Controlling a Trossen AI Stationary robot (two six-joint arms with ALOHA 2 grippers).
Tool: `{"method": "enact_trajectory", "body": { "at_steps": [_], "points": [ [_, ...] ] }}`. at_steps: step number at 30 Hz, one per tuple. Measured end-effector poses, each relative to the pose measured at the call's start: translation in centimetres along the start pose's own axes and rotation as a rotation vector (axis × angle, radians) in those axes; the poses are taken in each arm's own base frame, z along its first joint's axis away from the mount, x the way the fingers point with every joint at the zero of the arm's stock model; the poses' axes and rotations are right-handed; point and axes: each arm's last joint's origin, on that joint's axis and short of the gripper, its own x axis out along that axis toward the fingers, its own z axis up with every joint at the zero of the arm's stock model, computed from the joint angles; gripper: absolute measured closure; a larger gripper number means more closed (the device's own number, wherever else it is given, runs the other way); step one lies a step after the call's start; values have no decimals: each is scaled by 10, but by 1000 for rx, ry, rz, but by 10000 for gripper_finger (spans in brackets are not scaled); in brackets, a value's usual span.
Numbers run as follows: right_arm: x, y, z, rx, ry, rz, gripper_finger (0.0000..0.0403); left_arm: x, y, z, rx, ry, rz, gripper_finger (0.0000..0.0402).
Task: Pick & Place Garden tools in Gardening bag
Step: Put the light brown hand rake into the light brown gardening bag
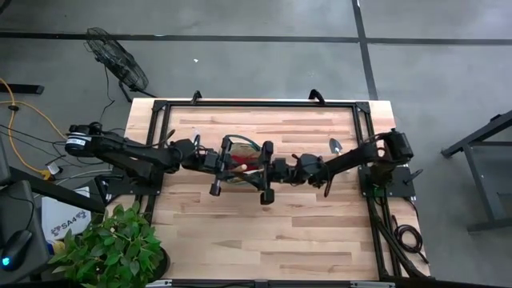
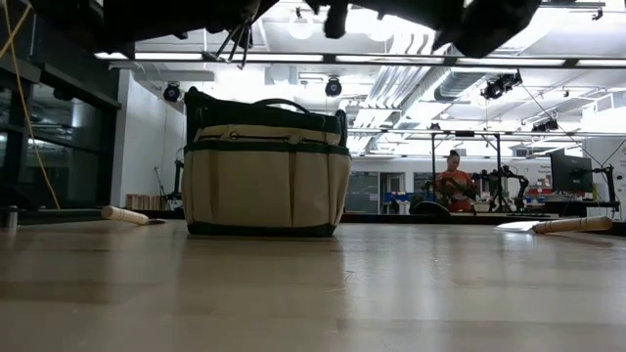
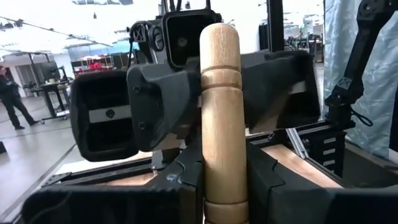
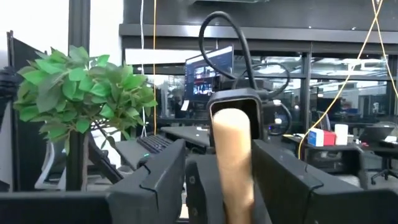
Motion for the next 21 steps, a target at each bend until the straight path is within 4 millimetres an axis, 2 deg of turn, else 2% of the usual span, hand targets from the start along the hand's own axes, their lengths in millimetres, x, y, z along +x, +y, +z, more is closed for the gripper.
{"method": "enact_trajectory", "body": {
  "at_steps": [4, 16, 21],
  "points": [
    [8, 0, 1, -19, -9, -2, 228, 0, 0, 0, -5, 1, -5, 346],
    [9, -5, -1, -3, 2, 3, 230, 0, -1, 0, -25, -3, -45, 346],
    [10, -8, -1, 2, 6, 23, 272, 0, -1, 0, -27, -3, -48, 346]
  ]
}}
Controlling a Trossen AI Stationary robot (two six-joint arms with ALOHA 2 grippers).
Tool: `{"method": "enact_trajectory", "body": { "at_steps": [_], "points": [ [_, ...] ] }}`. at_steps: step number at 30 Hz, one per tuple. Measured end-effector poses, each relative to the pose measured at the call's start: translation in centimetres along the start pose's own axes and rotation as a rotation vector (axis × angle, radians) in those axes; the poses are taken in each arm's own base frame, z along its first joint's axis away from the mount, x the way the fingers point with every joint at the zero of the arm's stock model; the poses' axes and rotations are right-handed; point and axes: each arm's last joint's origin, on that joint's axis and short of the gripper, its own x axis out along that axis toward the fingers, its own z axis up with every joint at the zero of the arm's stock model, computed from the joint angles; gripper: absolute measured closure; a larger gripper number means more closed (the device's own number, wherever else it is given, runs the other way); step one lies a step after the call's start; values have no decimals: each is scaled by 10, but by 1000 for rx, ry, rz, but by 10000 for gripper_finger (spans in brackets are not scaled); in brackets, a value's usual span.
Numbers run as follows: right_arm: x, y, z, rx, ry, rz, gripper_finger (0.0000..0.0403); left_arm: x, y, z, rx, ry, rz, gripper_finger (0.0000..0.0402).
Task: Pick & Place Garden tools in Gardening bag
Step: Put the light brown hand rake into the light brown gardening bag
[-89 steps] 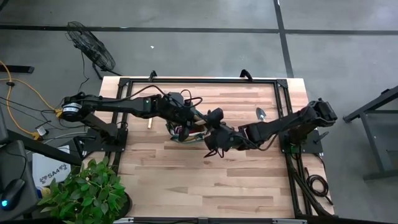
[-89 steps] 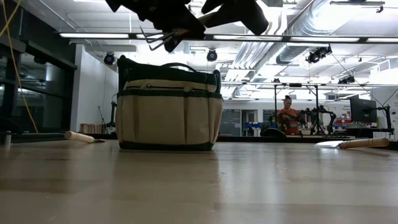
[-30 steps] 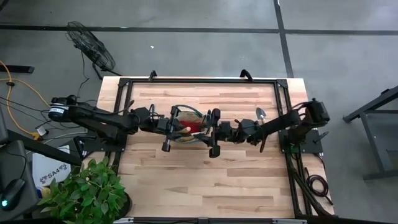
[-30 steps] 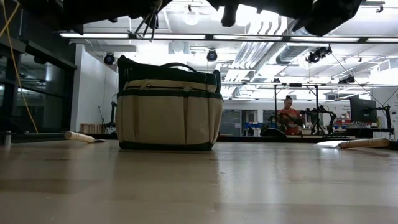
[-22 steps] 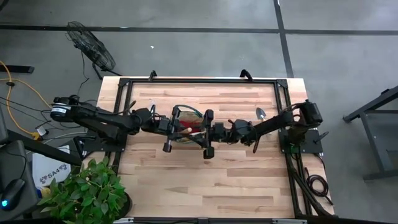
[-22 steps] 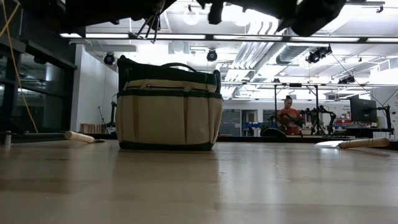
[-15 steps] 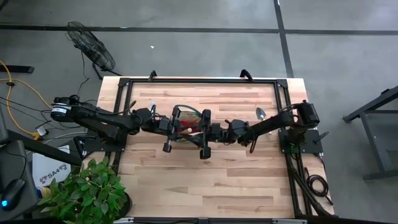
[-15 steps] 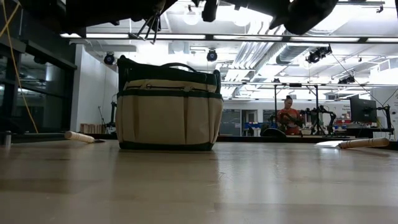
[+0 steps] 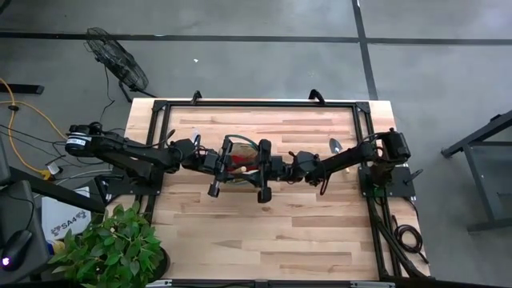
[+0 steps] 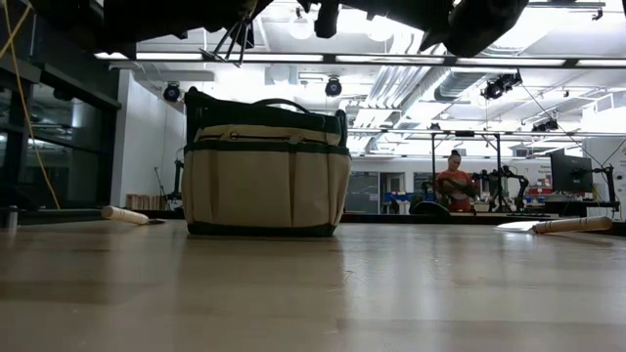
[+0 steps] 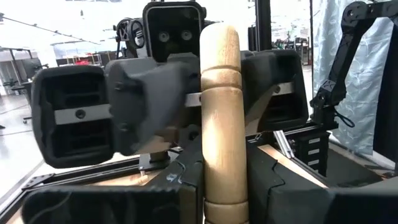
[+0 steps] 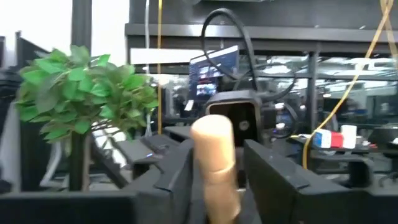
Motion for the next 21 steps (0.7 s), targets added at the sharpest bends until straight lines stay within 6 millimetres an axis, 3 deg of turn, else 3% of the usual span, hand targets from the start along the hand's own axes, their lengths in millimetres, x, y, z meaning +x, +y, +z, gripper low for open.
{"method": "enact_trajectory", "body": {
  "at_steps": [5, 21],
  "points": [
    [0, -5, -2, 5, 20, 8, 341, 0, 0, 0, -21, 0, -2, 346],
    [0, -6, -2, 18, 19, 33, 342, 0, 0, -2, -55, 24, -11, 346]
  ]
}}
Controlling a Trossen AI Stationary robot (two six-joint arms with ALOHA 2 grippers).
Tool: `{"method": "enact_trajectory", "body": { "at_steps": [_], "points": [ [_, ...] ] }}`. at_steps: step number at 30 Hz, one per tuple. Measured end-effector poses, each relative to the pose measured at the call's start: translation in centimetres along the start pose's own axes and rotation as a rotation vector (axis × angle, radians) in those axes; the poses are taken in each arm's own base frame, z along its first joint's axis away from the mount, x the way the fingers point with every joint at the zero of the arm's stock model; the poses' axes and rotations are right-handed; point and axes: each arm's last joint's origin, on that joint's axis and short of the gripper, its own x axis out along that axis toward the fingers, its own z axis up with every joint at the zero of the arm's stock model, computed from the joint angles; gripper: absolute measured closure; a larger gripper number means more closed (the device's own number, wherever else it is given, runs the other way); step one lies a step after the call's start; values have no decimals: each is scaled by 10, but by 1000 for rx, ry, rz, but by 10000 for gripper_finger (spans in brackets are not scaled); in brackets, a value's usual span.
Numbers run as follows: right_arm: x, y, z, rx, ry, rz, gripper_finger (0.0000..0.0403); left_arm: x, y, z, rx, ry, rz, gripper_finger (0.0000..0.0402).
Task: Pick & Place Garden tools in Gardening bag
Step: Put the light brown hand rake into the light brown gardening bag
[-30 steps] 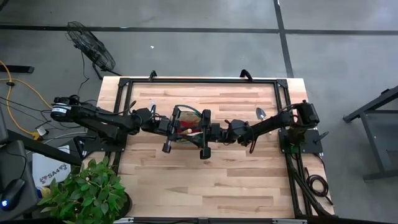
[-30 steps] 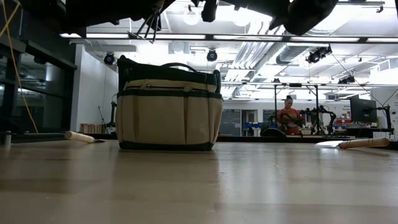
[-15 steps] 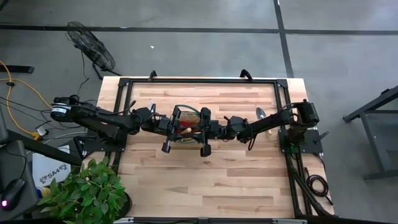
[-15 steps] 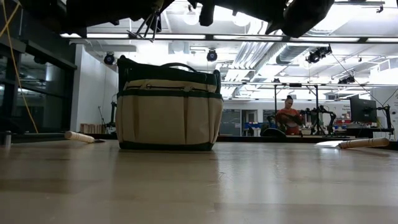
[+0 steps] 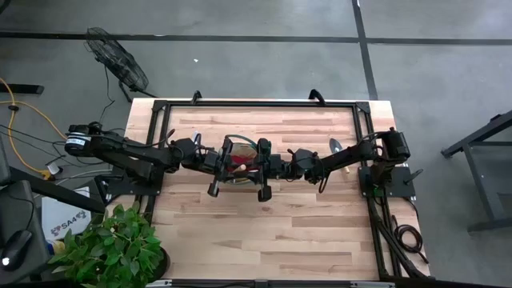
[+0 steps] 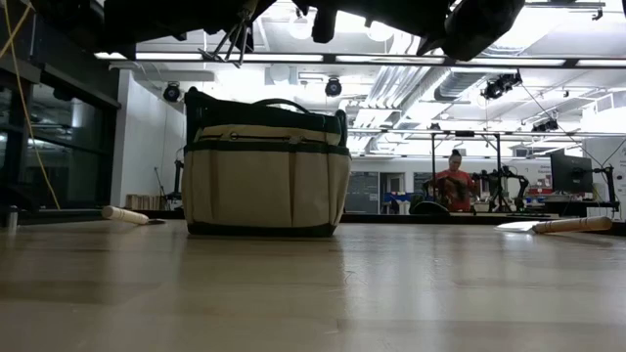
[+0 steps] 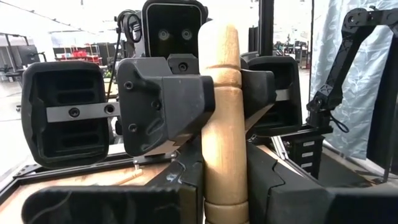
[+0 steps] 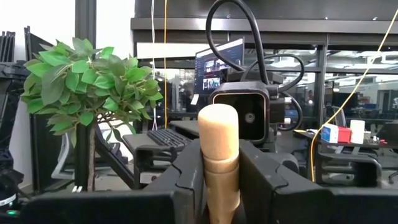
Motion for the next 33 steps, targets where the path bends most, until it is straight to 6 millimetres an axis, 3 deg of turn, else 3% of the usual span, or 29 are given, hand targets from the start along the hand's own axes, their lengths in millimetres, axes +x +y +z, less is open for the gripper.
{"method": "enact_trajectory", "body": {
  "at_steps": [11, 18, 33],
  "points": [
    [0, 0, 0, 3, 5, 1, 342, 0, 0, -1, -30, 9, -2, 345],
    [0, 0, -1, 12, 7, -3, 342, 0, 0, -3, -32, 25, 5, 290],
    [0, -1, -1, -33, 55, -75, 342, 0, 0, -5, -43, 43, 18, 279]
  ]
}}
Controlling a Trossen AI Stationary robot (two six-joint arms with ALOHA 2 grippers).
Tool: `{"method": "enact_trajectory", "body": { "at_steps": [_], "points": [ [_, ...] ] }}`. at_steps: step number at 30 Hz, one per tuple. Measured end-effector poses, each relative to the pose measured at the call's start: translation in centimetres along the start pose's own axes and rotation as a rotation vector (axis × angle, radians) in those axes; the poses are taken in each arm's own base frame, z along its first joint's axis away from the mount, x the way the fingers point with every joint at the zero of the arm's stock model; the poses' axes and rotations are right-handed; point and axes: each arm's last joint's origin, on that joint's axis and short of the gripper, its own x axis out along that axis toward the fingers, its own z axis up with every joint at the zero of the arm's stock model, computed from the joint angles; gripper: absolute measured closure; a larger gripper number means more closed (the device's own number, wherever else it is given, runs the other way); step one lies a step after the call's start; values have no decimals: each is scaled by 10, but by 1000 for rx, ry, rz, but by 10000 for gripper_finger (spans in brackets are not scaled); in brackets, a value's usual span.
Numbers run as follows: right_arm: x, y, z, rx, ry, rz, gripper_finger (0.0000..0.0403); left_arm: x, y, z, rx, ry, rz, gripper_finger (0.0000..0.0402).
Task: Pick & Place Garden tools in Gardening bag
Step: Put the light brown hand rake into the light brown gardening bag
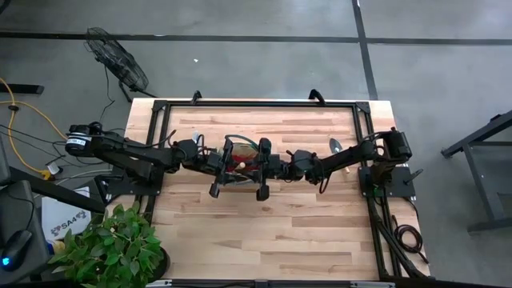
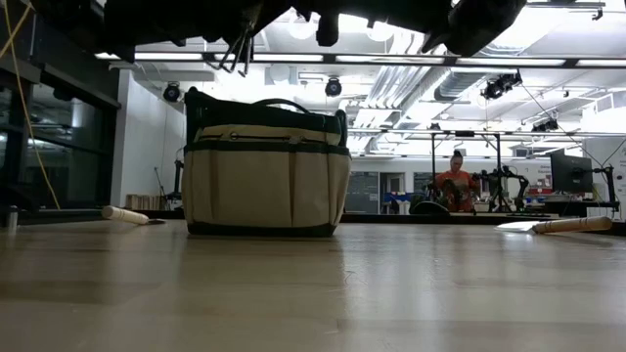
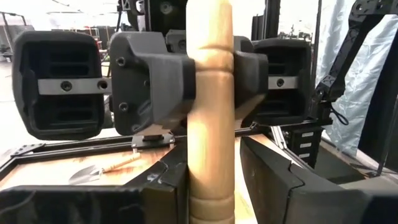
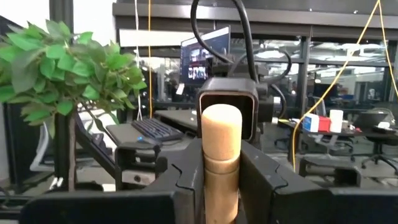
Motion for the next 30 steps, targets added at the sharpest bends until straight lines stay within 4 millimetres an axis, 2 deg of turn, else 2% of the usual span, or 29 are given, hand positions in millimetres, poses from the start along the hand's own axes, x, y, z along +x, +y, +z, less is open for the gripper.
{"method": "enact_trajectory", "body": {
  "at_steps": [6, 18, 30],
  "points": [
    [0, 0, -2, -5, 21, -16, 342, 0, 0, 0, 0, 1, 15, 270],
    [-1, -1, 1, -8, 42, -31, 342, -3, -1, 3, -51, 9, 5, 180],
    [-7, 5, 23, -99, 118, -80, 342, -27, -4, 23, -54, 64, 40, 176]
  ]
}}
